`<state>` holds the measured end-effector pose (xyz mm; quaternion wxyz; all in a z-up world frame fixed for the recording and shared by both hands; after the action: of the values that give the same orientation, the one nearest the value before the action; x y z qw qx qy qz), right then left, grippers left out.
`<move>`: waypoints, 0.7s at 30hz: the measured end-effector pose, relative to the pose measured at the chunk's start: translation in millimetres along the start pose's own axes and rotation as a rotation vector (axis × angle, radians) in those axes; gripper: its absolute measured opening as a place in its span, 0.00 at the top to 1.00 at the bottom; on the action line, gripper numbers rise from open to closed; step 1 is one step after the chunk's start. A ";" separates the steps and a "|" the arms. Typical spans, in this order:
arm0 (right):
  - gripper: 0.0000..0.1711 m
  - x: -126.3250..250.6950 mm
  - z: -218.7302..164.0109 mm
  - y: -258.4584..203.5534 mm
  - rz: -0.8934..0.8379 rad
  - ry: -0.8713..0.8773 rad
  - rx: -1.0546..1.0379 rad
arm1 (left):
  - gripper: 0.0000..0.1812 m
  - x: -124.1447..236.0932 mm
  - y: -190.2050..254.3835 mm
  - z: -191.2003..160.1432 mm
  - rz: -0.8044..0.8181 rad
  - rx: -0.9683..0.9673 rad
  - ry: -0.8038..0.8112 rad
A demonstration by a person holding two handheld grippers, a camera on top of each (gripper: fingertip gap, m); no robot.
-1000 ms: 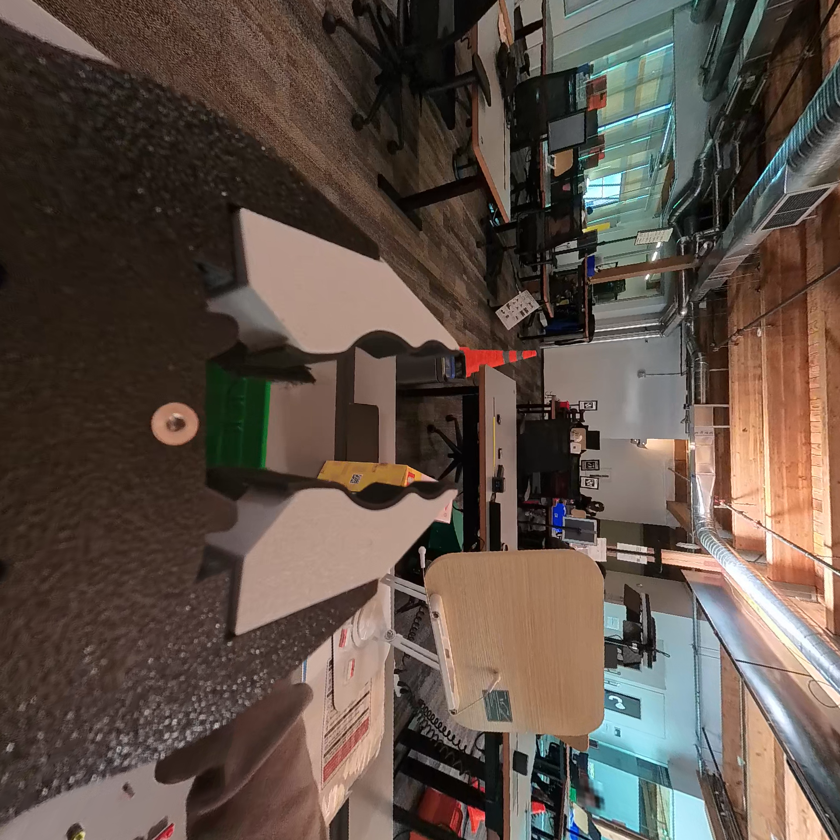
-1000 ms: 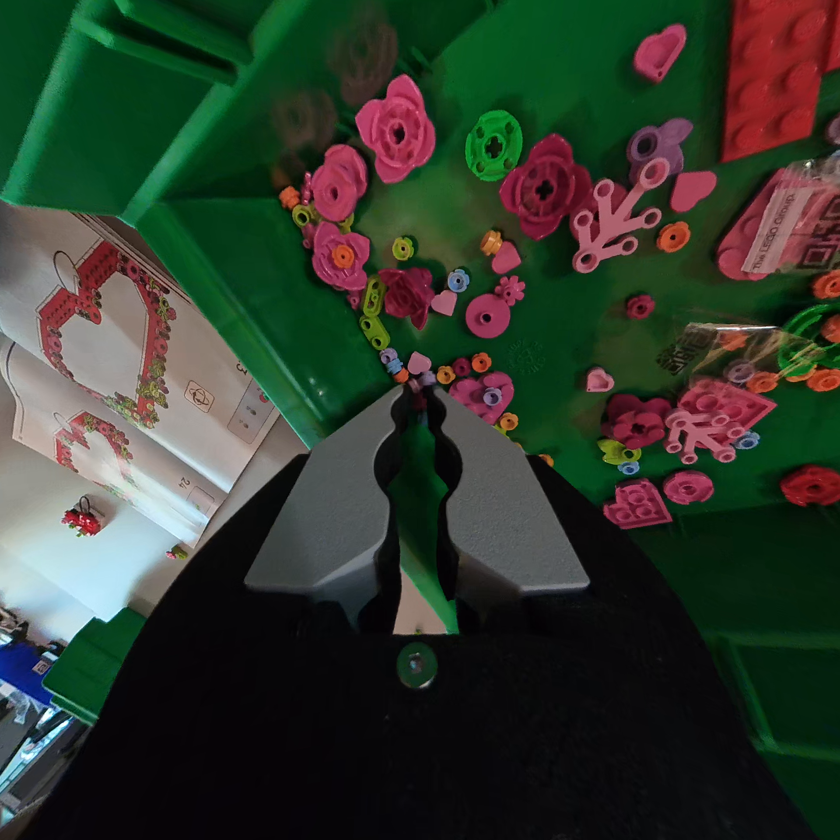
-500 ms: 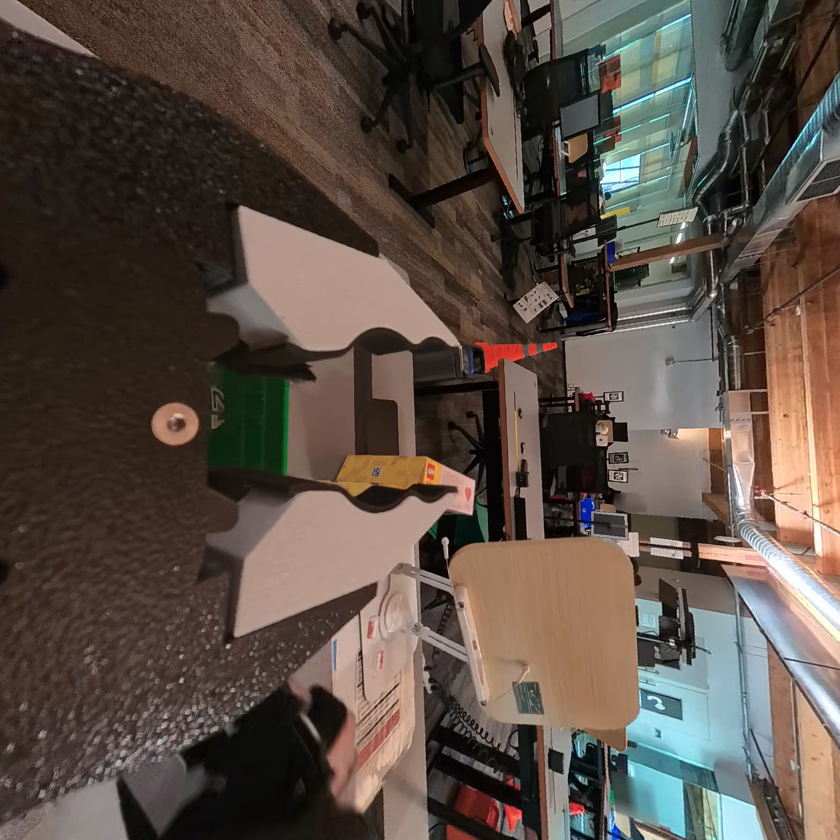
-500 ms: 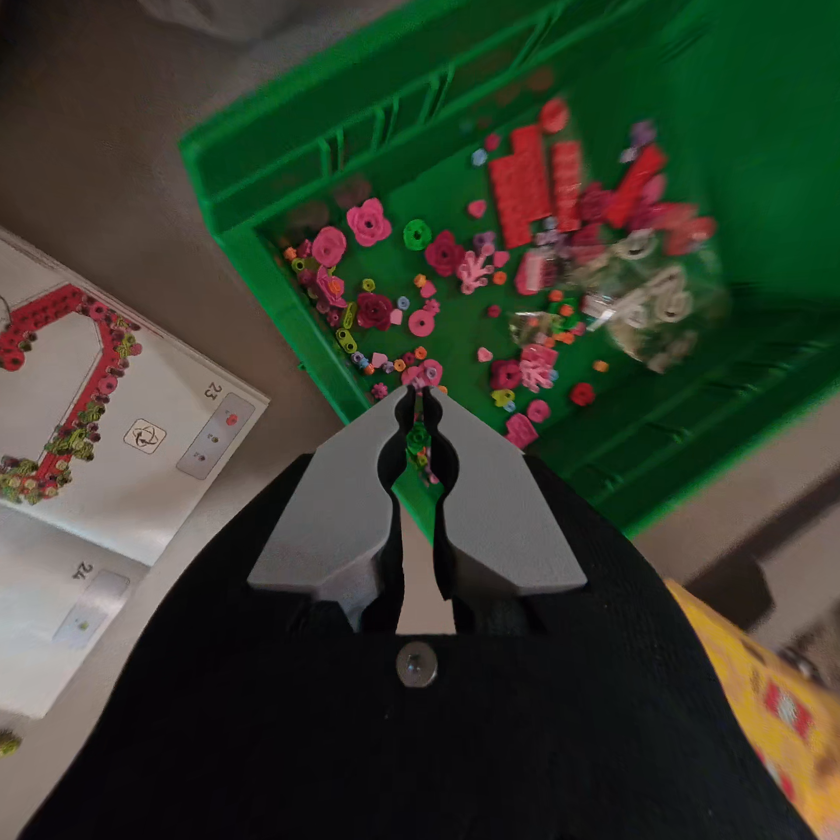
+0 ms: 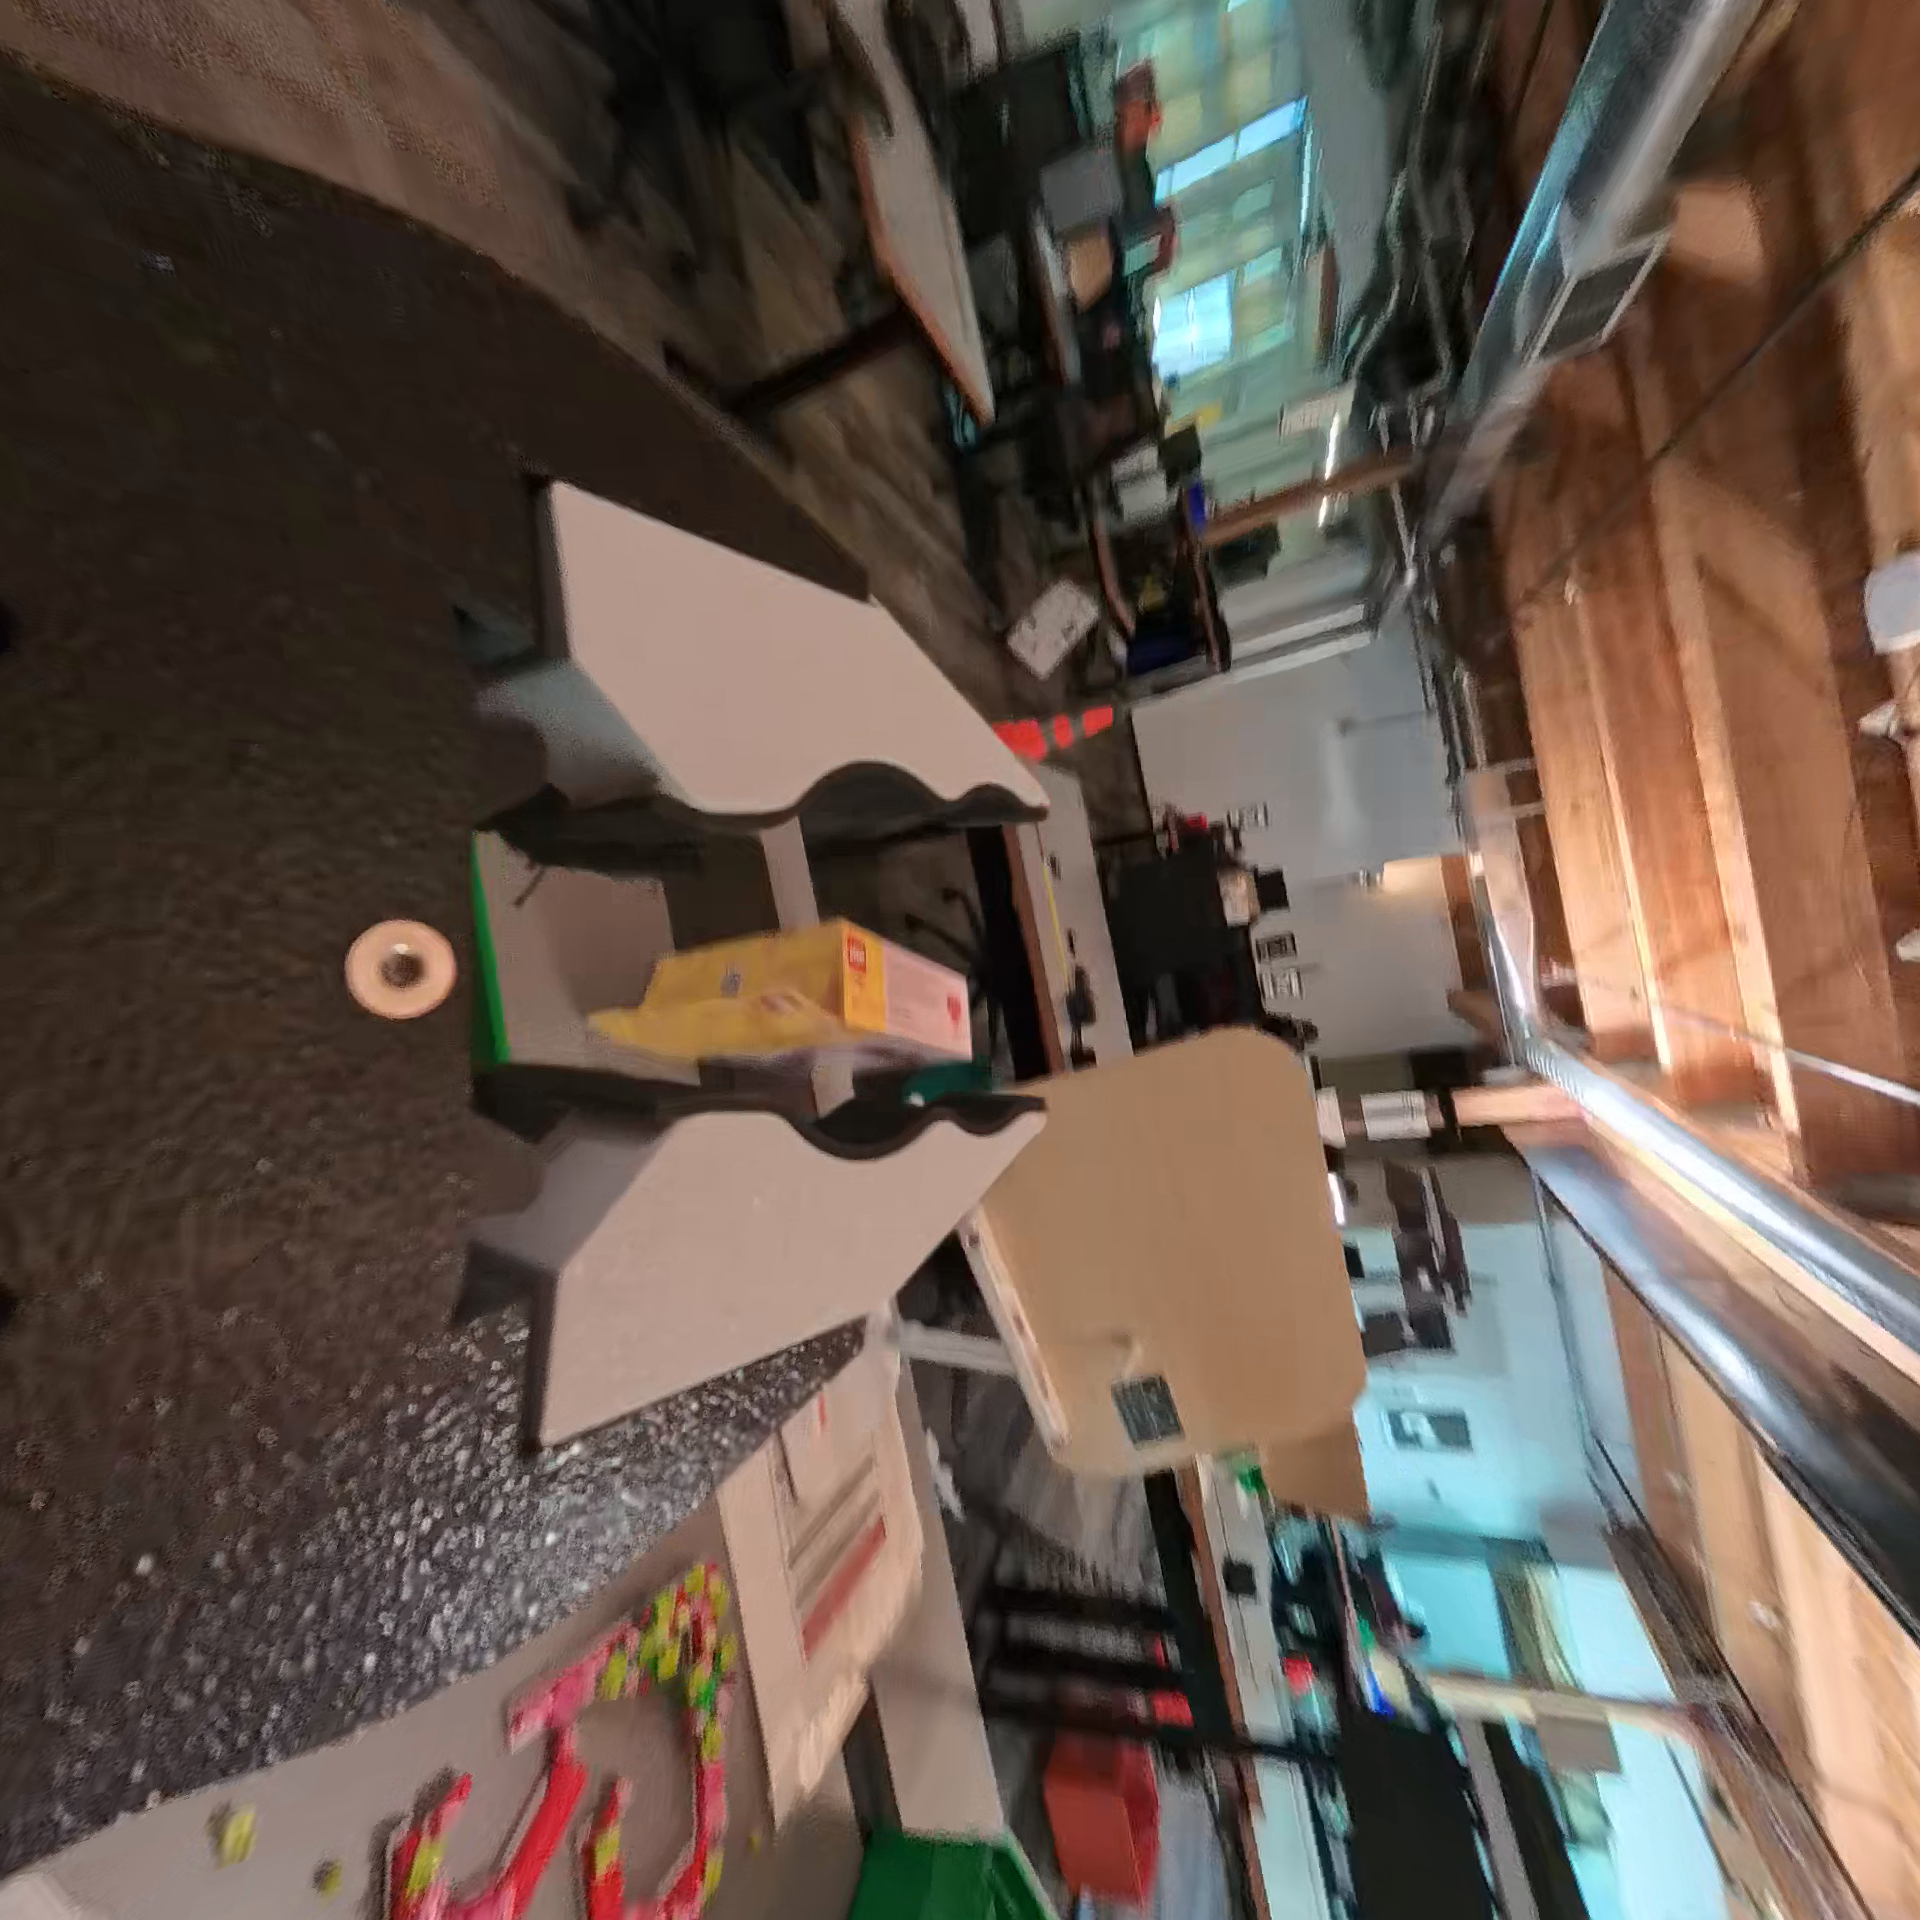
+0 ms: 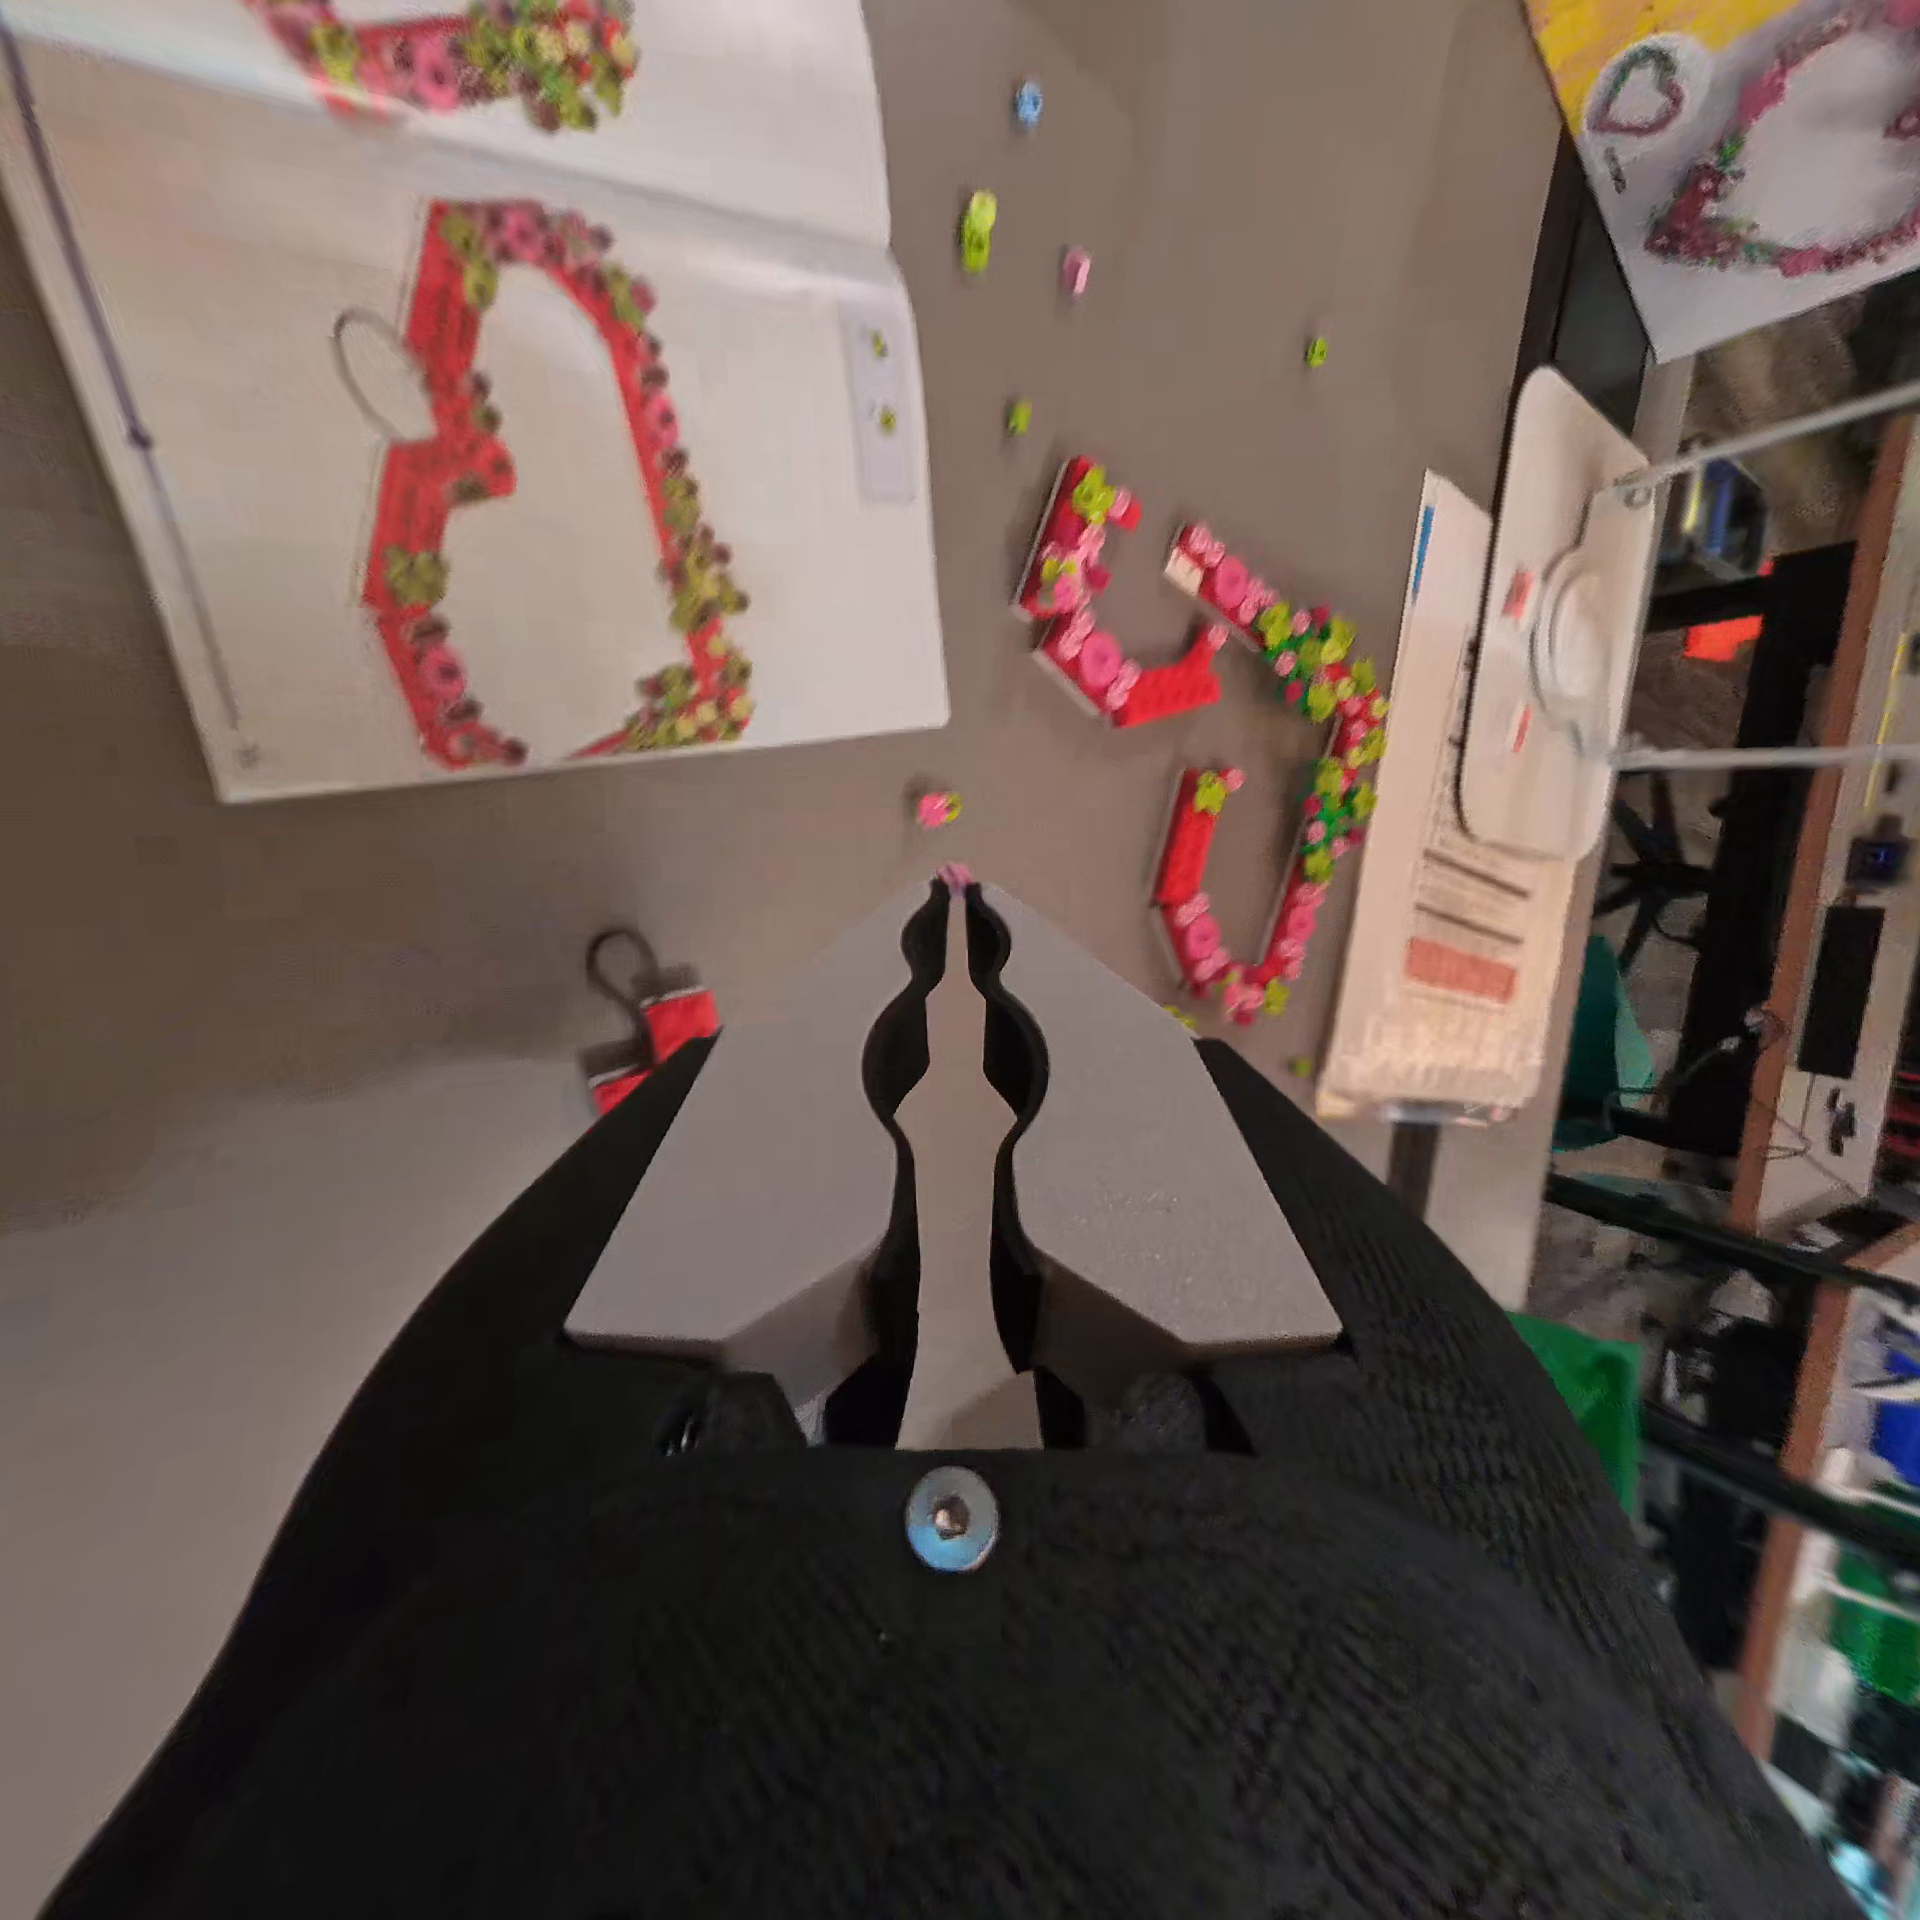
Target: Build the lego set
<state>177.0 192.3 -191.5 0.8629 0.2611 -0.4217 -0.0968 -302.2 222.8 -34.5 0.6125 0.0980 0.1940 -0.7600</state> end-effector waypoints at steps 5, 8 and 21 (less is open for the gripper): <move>0.99 0.3 -43.4 -33.6 -0.081 0.032 0.015 | 0.66 -12.8 31.4 -11.5 -0.143 0.084 -0.113; 0.99 -1.9 -56.2 -33.9 -0.092 0.046 0.097 | 0.66 -7.5 79.7 -15.6 -0.333 0.155 -0.177; 1.00 35.4 12.6 -34.6 -0.499 0.526 0.646 | 0.76 37.8 323.7 -81.2 -0.934 0.688 -0.331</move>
<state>191.3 144.7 -179.5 0.7656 0.6244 -0.1222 -0.0954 -4.4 166.3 -179.3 0.1693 0.0753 -0.1383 -0.9729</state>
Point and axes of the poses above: each gripper's, where its closed fingertips meet, x back along the fingers, z out of its top, y = z × x across the jaws, the point moved 10 cm from there along x, back along the fingers, and after that the axes turned 12 degrees about y, right-handed, at the moved point
